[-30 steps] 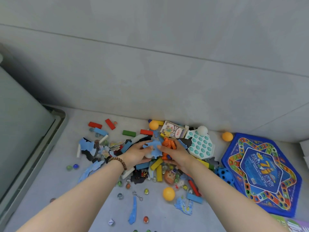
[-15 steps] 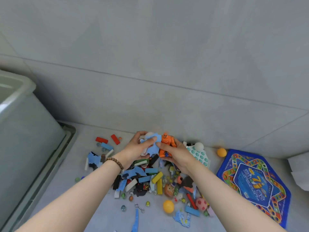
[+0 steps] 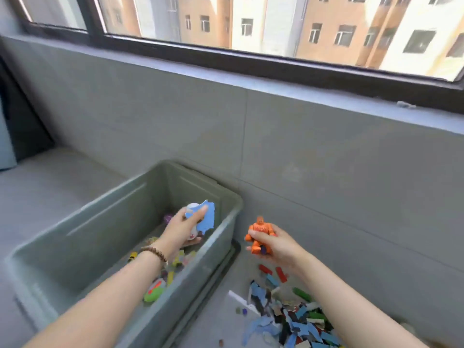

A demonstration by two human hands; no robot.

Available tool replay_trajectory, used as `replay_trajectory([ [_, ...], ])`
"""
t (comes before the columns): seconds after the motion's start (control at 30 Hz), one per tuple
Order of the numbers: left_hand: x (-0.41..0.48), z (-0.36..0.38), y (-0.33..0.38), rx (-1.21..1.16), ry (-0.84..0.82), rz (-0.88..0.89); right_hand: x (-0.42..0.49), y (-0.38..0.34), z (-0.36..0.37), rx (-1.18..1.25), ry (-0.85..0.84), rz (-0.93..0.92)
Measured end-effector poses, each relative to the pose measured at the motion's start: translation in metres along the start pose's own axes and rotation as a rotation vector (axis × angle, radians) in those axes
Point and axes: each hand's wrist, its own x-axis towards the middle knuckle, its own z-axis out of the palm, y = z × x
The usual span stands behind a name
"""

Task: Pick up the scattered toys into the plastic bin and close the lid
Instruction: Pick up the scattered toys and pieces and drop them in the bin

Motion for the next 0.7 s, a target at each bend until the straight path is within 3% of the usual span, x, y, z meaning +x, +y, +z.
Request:
replay_trajectory([
  [0.13,0.005,-0.111,-0.037,0.055,0.152,-0.086,0.047,-0.004,0.096,-0.010,-0.117,0.051],
  [0.27,0.020,-0.174,-0.099,0.137,0.282,-0.201,0.081,0.020,0.169,-0.052,-0.167,0.195],
  [0.37,0.032,-0.181,-0.121,-0.051,0.282,-0.332,0.103,0.037,0.193,-0.055,-0.128,0.257],
  [0.43,0.042,-0.183,-0.123,-0.124,0.313,-0.325,0.116,0.043,0.196,-0.023,-0.040,0.252],
  [0.5,0.047,-0.189,-0.126,-0.079,0.353,-0.363,0.124,0.049,0.192,-0.156,0.021,0.207],
  [0.6,0.042,-0.195,-0.132,0.171,0.431,-0.443,0.118,0.046,0.186,-0.520,-0.010,0.063],
  [0.7,0.034,-0.185,-0.116,0.341,0.407,-0.365,0.107,0.030,0.172,-0.796,-0.019,-0.128],
])
